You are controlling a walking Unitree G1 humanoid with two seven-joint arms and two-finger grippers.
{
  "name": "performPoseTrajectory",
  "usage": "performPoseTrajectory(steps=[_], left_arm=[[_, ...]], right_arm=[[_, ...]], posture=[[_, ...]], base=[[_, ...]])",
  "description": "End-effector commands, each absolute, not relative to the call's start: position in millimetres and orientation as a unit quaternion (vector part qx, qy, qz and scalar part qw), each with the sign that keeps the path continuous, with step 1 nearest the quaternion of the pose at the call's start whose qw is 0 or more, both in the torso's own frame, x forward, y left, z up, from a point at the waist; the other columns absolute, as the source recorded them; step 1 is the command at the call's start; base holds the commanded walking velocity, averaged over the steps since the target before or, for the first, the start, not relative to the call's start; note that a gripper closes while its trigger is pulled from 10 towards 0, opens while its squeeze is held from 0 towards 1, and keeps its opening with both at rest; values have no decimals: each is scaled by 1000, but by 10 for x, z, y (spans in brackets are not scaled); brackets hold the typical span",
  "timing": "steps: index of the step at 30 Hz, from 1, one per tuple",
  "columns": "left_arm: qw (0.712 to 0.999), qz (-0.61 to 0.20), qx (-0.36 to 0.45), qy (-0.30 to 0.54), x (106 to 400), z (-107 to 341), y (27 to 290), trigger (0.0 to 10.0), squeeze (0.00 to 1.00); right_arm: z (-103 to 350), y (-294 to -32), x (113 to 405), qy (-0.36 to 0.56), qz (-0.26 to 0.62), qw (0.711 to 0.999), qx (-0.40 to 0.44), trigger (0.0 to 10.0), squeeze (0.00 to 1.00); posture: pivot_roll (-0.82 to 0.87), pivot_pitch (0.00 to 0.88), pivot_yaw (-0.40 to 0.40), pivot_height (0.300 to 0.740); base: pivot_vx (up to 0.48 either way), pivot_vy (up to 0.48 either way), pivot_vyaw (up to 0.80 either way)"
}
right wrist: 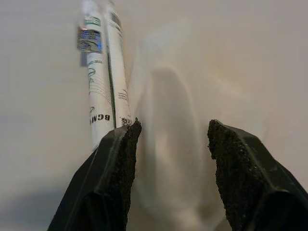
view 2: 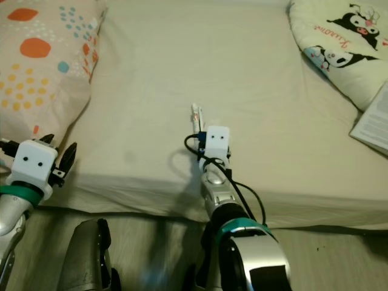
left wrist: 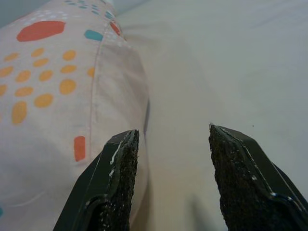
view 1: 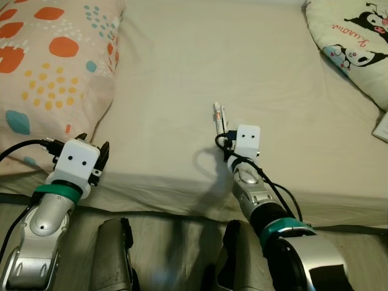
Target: Clean up the room
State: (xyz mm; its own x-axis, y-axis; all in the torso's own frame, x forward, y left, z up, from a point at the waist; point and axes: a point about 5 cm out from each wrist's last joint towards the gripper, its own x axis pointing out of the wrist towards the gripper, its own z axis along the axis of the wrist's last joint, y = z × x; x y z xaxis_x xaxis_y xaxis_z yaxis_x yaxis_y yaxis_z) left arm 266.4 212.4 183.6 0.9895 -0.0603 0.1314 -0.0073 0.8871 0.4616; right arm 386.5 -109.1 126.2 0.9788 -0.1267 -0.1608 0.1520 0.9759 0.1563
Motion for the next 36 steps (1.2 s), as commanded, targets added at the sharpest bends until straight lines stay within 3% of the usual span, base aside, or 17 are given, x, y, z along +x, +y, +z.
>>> performPoseTrajectory(steps=[1, 2, 10, 18, 19, 27, 28, 29, 36], left_arm=[[970, -20, 236, -53, 2609, 1764, 2101, 10000, 0], [970, -18, 236, -52, 2594, 1763, 2106, 10000, 0], [970, -7, 237, -46, 2532, 1759, 2135, 10000, 0], [970, -6, 237, -45, 2524, 1768, 2129, 10000, 0], [970, -6, 237, -45, 2522, 1770, 2130, 10000, 0], [970, -4, 238, -42, 2503, 1773, 2131, 10000, 0], [970, -3, 237, -42, 2496, 1774, 2130, 10000, 0], [971, -1, 237, -41, 2487, 1776, 2136, 10000, 0], [970, 7, 238, -38, 2455, 1780, 2169, 10000, 0]], right_arm=[[1014, -998, 3768, 143, -67, 958, 238, 10000, 0], [1031, -982, 3773, 135, -63, 958, 246, 10000, 1000], [1260, -850, 3853, 86, -28, 972, 219, 10000, 1000], [1294, -623, 3843, 101, 25, 969, 223, 10000, 1000], [1277, -565, 3824, 105, 36, 973, 203, 10000, 0], [1224, -421, 3766, 114, 59, 983, 134, 10000, 0], [1216, -403, 3758, 117, 59, 983, 128, 4667, 0], [1214, -400, 3758, 119, 56, 983, 127, 0, 0], [1201, -526, 3788, 127, 28, 984, 121, 0, 0]], posture=[[299, 272, -46, 495], [308, 278, -51, 495], [317, 286, -62, 495], [324, 295, -62, 495], [326, 296, -62, 495], [335, 303, -65, 495], [341, 306, -66, 495], [346, 308, -68, 495], [352, 309, -70, 495]], base=[[0, 0, 0], [0, 0, 0], [0, 0, 0], [0, 0, 0], [0, 0, 0], [0, 0, 0], [0, 0, 0], [0, 0, 0], [0, 0, 0]])
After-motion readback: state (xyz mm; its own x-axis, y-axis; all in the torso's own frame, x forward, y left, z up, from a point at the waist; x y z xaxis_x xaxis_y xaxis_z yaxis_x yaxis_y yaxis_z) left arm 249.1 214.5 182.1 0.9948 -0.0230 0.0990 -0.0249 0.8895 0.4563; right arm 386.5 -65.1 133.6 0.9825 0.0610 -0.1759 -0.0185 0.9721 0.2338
